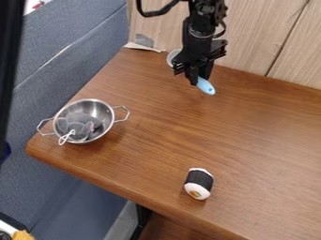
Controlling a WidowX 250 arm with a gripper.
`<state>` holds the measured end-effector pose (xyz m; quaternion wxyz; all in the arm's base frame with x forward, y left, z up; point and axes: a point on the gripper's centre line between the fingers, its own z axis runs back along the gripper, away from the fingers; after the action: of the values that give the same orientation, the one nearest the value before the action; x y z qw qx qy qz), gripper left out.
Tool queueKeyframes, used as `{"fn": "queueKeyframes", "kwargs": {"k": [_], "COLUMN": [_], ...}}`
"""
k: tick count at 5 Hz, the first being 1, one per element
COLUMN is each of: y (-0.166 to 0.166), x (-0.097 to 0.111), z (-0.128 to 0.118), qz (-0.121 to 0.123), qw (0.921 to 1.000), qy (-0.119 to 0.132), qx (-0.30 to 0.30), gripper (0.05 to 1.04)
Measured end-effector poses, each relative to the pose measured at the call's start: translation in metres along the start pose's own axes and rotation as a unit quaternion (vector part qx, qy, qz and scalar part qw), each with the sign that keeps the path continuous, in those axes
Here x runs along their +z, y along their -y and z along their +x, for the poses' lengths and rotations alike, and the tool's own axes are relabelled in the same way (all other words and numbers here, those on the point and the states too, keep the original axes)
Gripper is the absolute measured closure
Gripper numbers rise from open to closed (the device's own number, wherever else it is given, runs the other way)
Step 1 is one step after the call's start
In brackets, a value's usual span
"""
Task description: Move the blue spoon to the upper left of table
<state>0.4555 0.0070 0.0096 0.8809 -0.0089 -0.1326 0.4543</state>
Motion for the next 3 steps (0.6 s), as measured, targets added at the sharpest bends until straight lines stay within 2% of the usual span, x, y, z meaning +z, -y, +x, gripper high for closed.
{"fn": "queueKeyframes", "kwargs": {"k": [1, 2, 3], "y": [0.001, 0.001, 0.001], "x": [-0.016, -0.022, -0.027], "z": [0.002, 0.002, 0.002], "qz": [0.015, 0.012, 0.024], "qw": [0.9999, 0.9999, 0.9997], "qy": [0.0, 0.005, -0.002], "qx": [0.0, 0.006, 0.007], "gripper": [0.817, 0.817, 0.775]}}
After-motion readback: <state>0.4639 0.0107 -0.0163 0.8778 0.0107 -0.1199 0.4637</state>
